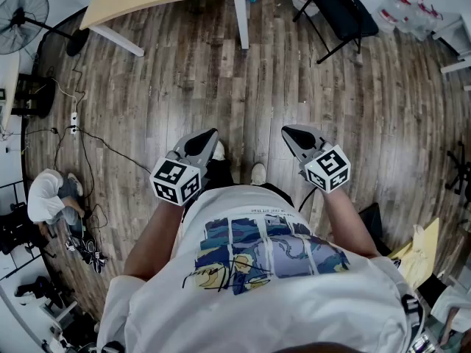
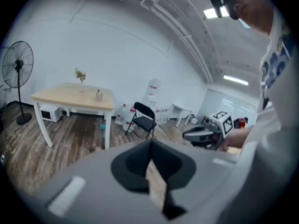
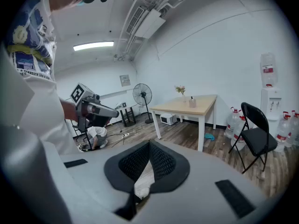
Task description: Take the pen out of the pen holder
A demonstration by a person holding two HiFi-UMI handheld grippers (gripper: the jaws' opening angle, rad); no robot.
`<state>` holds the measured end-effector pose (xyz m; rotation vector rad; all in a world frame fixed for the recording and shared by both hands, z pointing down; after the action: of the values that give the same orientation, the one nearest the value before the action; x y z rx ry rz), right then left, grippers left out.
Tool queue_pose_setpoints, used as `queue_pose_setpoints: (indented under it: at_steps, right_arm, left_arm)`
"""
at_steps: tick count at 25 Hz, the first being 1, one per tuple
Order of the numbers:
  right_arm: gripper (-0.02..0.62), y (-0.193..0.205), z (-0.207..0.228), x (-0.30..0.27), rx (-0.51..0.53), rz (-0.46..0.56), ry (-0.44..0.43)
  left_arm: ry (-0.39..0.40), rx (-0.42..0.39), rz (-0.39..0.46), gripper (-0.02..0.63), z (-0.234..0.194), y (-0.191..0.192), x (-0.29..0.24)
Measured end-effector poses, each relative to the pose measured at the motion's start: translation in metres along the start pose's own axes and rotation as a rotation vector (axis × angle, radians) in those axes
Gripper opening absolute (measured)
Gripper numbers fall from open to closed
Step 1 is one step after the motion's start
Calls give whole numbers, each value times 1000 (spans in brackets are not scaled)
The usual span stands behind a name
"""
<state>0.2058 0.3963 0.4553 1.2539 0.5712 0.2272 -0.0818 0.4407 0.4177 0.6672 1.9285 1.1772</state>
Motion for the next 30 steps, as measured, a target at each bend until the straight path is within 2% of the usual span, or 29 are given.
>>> queue_pose_setpoints:
  at_steps: [4, 8, 12, 16, 20, 24, 26, 30]
  right_arm:
    - [6, -15, 7, -33, 14, 6, 5]
    - [6, -26, 25, -71, 70, -56, 49]
    - [6, -64, 36, -132, 75, -69, 80]
    - [6, -102, 61, -184, 123, -138, 166]
    - [8, -120, 76, -223, 77, -94, 216]
    - [11, -135, 91, -243, 43, -54, 227]
    - [41, -141, 110, -247, 38, -48, 228]
    - [57, -150, 163, -257, 18, -34, 222]
  left_arm:
    - [11, 26, 38, 8, -32, -14, -5]
    - [60, 23, 69, 8, -73, -27, -30]
    - [102, -4, 66, 8, -137, -65, -49]
    - [151, -23, 65, 9, -194, -104, -76]
    - [210, -72, 37, 11, -241, -124, -103]
    - [203, -52, 50, 42, -272, -139, -129]
    - [197, -34, 62, 44, -280, -148, -149]
    - [179, -31, 47, 46, -291, -167, -198]
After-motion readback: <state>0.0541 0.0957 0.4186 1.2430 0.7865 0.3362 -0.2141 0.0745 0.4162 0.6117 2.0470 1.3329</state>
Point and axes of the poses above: the fingertips, and each gripper's own axes: x backward along the fingers, z to its right, y out of its underside, the point moved 9 cm from there along x, backward along the fingers, and after that the axes turned 7 degrees about z, right-handed, at the moved point
